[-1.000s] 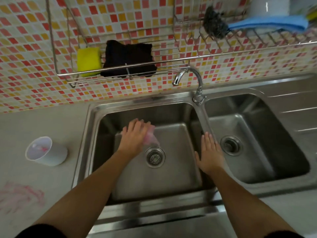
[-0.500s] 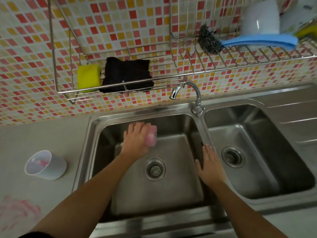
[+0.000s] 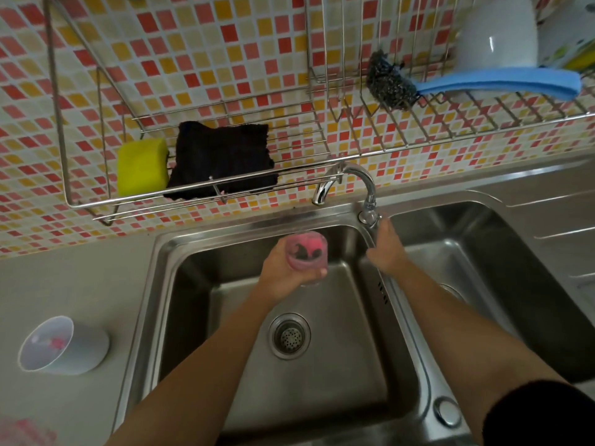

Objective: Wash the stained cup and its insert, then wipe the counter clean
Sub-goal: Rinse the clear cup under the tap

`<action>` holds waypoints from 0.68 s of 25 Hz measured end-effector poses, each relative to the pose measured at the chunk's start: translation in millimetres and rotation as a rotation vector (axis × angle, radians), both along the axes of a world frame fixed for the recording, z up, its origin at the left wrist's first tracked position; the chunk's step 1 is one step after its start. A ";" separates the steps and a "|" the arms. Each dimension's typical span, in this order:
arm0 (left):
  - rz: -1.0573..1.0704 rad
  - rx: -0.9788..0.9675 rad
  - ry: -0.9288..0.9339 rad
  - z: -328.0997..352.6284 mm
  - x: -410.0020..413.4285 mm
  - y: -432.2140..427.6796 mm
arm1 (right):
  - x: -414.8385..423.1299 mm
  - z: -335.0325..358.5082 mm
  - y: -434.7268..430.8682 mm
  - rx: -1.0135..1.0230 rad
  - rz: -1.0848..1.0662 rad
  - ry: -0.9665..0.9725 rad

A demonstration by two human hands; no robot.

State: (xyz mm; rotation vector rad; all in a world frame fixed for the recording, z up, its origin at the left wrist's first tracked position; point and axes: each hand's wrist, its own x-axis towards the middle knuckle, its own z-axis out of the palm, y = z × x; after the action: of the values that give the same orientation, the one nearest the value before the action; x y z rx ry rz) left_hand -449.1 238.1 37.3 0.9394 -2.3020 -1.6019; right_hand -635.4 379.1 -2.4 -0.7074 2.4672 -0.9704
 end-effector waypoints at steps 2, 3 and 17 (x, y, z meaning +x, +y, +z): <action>0.006 -0.001 0.012 -2.5 -7.6 0.8 | 3.4 -13.9 1.8 0.184 0.215 0.261; 0.003 -0.005 -0.001 -5.1 -11.4 0.2 | 2.9 -20.0 2.6 0.279 0.327 0.393; -0.068 0.039 -0.131 -10.1 -26.0 15.6 | 36.0 -49.1 53.7 0.307 0.205 0.326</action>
State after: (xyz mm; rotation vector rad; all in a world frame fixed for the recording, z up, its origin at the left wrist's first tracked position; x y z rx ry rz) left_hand -475.1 253.7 27.2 1.0145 -2.4221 -1.6643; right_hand -599.4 432.7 -51.5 -1.0524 2.6656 -0.4124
